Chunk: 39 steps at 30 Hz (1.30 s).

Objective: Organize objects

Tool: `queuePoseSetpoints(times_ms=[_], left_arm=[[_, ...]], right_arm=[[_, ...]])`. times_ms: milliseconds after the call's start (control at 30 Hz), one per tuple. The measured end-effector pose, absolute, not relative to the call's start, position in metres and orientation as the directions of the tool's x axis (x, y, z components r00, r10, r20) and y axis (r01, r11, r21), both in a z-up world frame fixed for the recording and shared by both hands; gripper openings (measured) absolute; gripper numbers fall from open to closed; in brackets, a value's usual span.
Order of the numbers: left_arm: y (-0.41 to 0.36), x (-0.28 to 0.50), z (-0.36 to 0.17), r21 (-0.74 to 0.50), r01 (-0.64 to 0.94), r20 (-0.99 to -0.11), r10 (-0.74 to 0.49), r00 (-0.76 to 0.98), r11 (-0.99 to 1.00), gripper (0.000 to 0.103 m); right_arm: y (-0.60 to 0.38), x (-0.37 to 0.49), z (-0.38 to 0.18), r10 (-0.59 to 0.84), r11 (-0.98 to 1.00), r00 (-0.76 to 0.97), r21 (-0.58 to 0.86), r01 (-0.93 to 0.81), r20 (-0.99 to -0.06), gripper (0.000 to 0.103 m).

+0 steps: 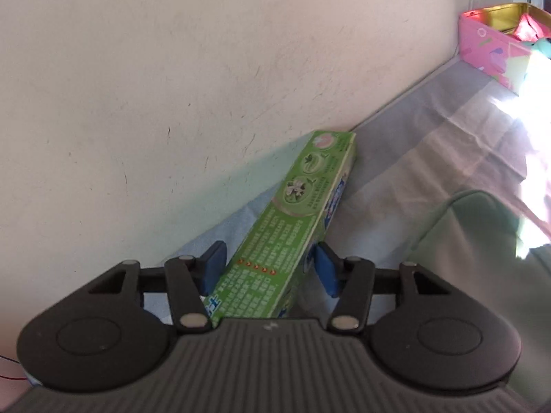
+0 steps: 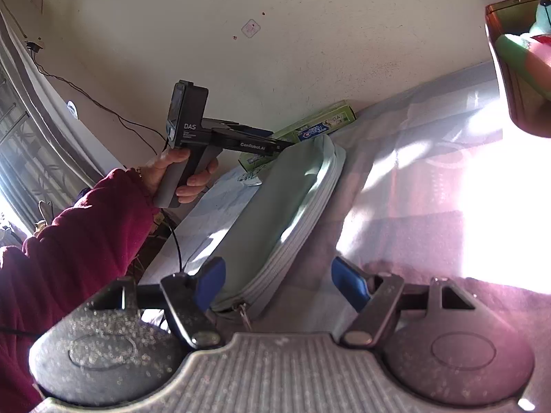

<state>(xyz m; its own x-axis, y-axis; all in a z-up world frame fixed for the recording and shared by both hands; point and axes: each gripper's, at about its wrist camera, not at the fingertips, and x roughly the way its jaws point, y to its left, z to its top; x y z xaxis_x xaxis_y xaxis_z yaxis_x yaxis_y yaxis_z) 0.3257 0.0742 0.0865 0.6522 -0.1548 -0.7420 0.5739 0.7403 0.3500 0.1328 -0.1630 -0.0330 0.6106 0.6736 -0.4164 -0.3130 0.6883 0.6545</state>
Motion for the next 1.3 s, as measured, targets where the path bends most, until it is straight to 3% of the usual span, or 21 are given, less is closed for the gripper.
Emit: queuePoseSetpoints(times_ms=[100,267,333,367,500,633,700,833,900,967,1100,1167,1233,1267,1300], left_arm=[[0.07,0.275,0.114,0.308,0.589,-0.713,-0.228,0.663,0.747,0.042],[0.07,0.2,0.127,0.345,0.564,-0.668,-0.227,0.709,0.75,0.044],[0.082,0.175,0.13,0.193,0.572,-0.696,-0.299,0.653,0.797,0.016],[0.087,0.164,0.128,0.136,0.566,-0.695,-0.329,0.639,0.813,0.012],[0.095,0.104,0.118,-0.017,0.548,-0.656,-0.423,0.625,0.836,0.015],[0.105,0.075,0.123,-0.016,0.498,-0.621,-0.399,0.675,0.867,0.018],[0.122,0.081,0.125,-0.007,0.42,-0.622,-0.332,0.709,0.908,0.028],[0.153,0.104,0.129,0.066,0.259,-0.666,-0.151,0.731,0.964,0.034],[0.157,0.118,0.121,0.079,0.217,-0.693,-0.103,0.714,0.973,0.058],[0.15,0.129,0.109,0.144,0.208,-0.685,-0.054,0.726,0.968,0.073],[0.137,0.146,0.085,0.175,0.211,-0.694,-0.031,0.719,0.962,0.085],[0.134,0.152,0.073,0.225,0.182,-0.693,0.026,0.72,0.957,0.086],[0.141,0.162,0.06,0.218,0.149,-0.718,0.055,0.694,0.964,0.078],[0.149,0.165,0.055,0.155,0.155,-0.746,0.013,0.666,0.976,0.049],[0.157,0.164,0.055,0.1,0.134,-0.746,-0.015,0.666,0.986,0.047]], right_arm=[[-0.162,0.132,-0.032,0.654,0.708,0.623,0.637,-0.304,-0.429,0.07],[-0.16,0.123,-0.024,0.577,0.778,0.664,0.567,-0.27,-0.475,0.071],[-0.161,0.117,-0.019,0.57,0.782,0.672,0.564,-0.268,-0.472,0.071],[-0.162,0.114,-0.015,0.574,0.777,0.676,0.568,-0.273,-0.461,0.071],[-0.159,0.098,-0.004,0.585,0.77,0.687,0.562,-0.302,-0.431,0.071],[-0.14,0.085,0.002,0.608,0.767,0.663,0.538,-0.349,-0.437,0.071],[-0.126,0.083,0.008,0.625,0.764,0.646,0.516,-0.388,-0.439,0.07],[-0.092,0.068,0.026,0.653,0.756,0.623,0.43,-0.494,-0.432,0.07],[-0.074,0.066,0.031,0.638,0.77,0.627,0.385,-0.509,-0.447,0.07],[-0.063,0.067,0.029,0.623,0.782,0.631,0.361,-0.508,-0.461,0.069],[-0.055,0.068,0.023,0.604,0.797,0.637,0.345,-0.496,-0.48,0.069],[-0.055,0.07,0.022,0.596,0.803,0.639,0.348,-0.484,-0.486,0.069],[-0.056,0.074,0.023,0.584,0.812,0.649,0.34,-0.475,-0.488,0.069],[-0.056,0.078,0.024,0.578,0.816,0.654,0.337,-0.47,-0.489,0.069],[-0.056,0.08,0.026,0.576,0.818,0.656,0.336,-0.468,-0.488,0.069]])
